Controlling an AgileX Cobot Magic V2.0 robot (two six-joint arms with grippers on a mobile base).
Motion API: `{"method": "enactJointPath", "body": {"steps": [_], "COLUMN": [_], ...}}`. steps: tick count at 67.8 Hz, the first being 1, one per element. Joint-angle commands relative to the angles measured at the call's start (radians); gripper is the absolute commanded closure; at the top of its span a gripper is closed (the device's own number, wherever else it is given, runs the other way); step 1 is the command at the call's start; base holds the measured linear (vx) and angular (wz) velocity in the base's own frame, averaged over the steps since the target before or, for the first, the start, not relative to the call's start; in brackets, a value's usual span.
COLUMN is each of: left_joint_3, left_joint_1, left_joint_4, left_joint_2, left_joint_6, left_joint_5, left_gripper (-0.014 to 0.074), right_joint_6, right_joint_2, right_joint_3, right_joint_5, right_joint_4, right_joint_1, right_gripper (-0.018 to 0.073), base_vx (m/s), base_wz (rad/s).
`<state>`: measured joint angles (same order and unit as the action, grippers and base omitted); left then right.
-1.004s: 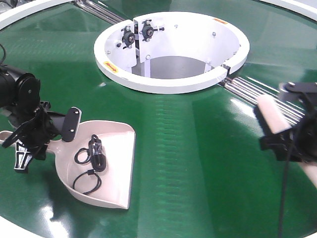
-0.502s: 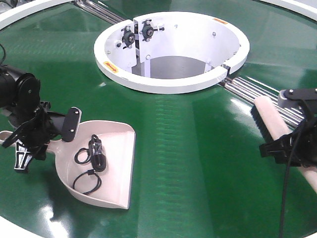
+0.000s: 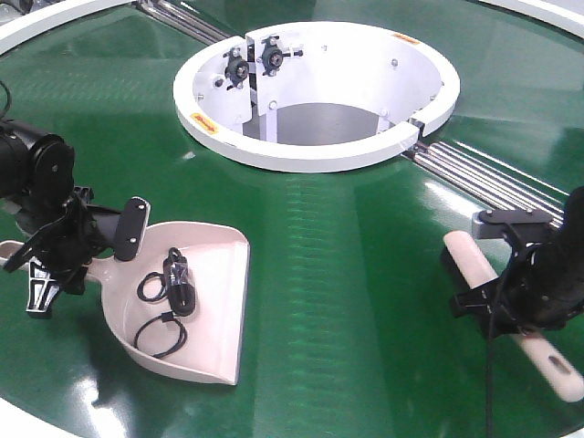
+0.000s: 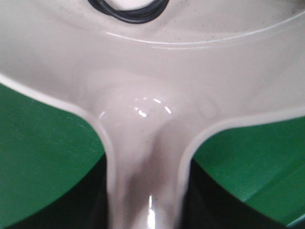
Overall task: Clean and inspect green conveyor with broom and dustpan
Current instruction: 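Move the brush back and lower it onto the belt with the right gripper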
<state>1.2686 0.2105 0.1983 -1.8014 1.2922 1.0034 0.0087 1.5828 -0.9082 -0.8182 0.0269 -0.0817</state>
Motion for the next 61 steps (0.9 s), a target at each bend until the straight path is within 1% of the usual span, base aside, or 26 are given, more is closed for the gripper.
{"method": "enactJointPath", "body": {"steps": [1,17,24,27,35,42,46,54,61], "left_joint_3": [0.018,0.018,0.018,0.018,0.018,0.018,0.018,0.018,0.018], "left_joint_1": [0.005,0.005,0.005,0.005,0.005,0.005,0.005,0.005,0.005], "left_joint_4": [-0.001,-0.001,-0.019,-0.029,-0.026,-0.026,-0.026,-0.026,-0.026], "left_joint_2": [0.045,0.045,0.045,0.045,0.045,0.045,0.045,0.045,0.045], "left_joint_6": [-0.014,-0.014,-0.014,-0.014,-0.014,-0.014,-0.015,-0.021,-0.066], "left_joint_5": [-0.021,-0.016,-0.018,-0.018,-0.019,-0.034,-0.039,-0.035,-0.035], "left_gripper": [0.0604,0.0604,0.0604,0.0604,0.0604,0.0594,0.0577,0.051,0.0414], "right_joint_6": [-0.009,-0.009,-0.009,-0.009,-0.009,-0.009,-0.009,-0.009,-0.009], "right_joint_2": [-0.001,0.017,0.017,0.017,0.017,0.017,0.017,0.017,0.013], "right_joint_3": [-0.023,-0.023,-0.023,-0.023,-0.023,-0.023,-0.023,-0.023,-0.023], "right_joint_5": [0.033,0.043,0.038,0.032,0.02,0.011,0.007,0.006,0.007], "right_joint_4": [0.018,0.033,0.034,0.037,0.038,0.039,0.039,0.038,0.038], "right_joint_1": [0.006,0.006,0.006,0.006,0.006,0.006,0.006,0.006,0.006], "right_gripper": [0.0561,0.0551,0.0533,0.0521,0.0473,0.0408,0.037,0.0272,0.0196], "base_vx": [0.0,0.0,0.0,0.0,0.0,0.0,0.0,0.0,0.0], "base_wz": [0.0,0.0,0.0,0.0,0.0,0.0,0.0,0.0,0.0]}}
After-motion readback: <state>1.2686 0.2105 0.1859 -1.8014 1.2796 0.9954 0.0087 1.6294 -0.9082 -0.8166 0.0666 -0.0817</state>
